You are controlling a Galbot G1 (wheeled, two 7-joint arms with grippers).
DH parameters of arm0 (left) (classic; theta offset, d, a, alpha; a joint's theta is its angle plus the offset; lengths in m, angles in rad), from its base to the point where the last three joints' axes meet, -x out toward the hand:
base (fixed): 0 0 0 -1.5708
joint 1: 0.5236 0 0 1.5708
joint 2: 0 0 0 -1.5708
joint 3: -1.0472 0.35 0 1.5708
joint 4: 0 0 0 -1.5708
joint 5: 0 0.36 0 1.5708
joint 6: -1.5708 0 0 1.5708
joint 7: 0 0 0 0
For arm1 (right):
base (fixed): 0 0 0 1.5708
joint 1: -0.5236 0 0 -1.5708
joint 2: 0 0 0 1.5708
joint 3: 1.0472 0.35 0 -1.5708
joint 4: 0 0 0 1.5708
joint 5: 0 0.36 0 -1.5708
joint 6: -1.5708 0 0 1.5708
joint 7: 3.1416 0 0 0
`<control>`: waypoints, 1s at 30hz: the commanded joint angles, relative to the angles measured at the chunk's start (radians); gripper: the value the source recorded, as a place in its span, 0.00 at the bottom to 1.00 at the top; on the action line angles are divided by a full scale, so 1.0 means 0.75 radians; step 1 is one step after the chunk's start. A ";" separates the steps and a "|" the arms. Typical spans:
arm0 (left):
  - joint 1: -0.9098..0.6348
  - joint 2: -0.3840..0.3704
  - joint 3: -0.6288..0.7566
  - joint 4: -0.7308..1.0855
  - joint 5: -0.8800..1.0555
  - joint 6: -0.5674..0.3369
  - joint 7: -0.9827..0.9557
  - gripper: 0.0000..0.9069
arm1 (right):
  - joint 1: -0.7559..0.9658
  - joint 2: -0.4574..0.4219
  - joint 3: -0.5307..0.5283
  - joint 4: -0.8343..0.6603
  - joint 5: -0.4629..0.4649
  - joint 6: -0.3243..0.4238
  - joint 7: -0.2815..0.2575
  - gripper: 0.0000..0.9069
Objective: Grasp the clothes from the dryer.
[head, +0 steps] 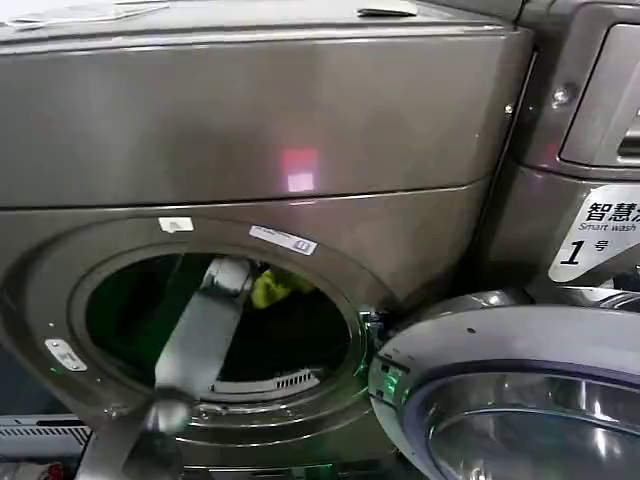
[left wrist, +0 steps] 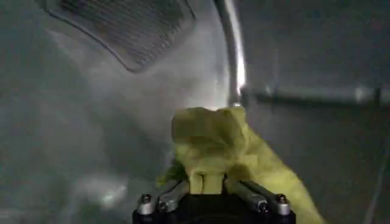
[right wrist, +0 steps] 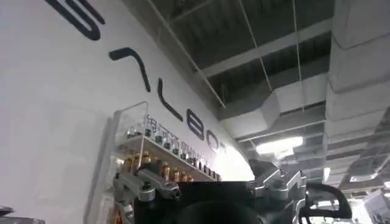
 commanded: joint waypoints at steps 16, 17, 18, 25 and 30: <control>0.634 -0.090 -0.205 -0.654 -0.209 -0.420 -0.427 0.00 | -0.018 -0.004 0.017 -0.003 0.021 0.086 0.014 1.00; 0.635 -0.088 -0.206 -0.654 -0.223 -0.408 -0.426 0.00 | -0.021 -0.002 0.021 -0.007 0.021 0.088 0.013 1.00; 0.636 -0.087 -0.207 -0.652 -0.227 -0.407 -0.426 0.00 | -0.022 -0.001 0.023 -0.008 0.022 0.088 0.013 1.00; 0.635 -0.089 -0.209 -0.643 -0.227 -0.374 -0.426 0.00 | -0.021 0.001 0.034 -0.008 0.014 0.075 0.004 1.00; 0.609 -0.092 -0.211 -0.609 -0.224 -0.366 -0.424 0.00 | -0.025 -0.002 0.041 -0.013 0.009 0.074 -0.003 1.00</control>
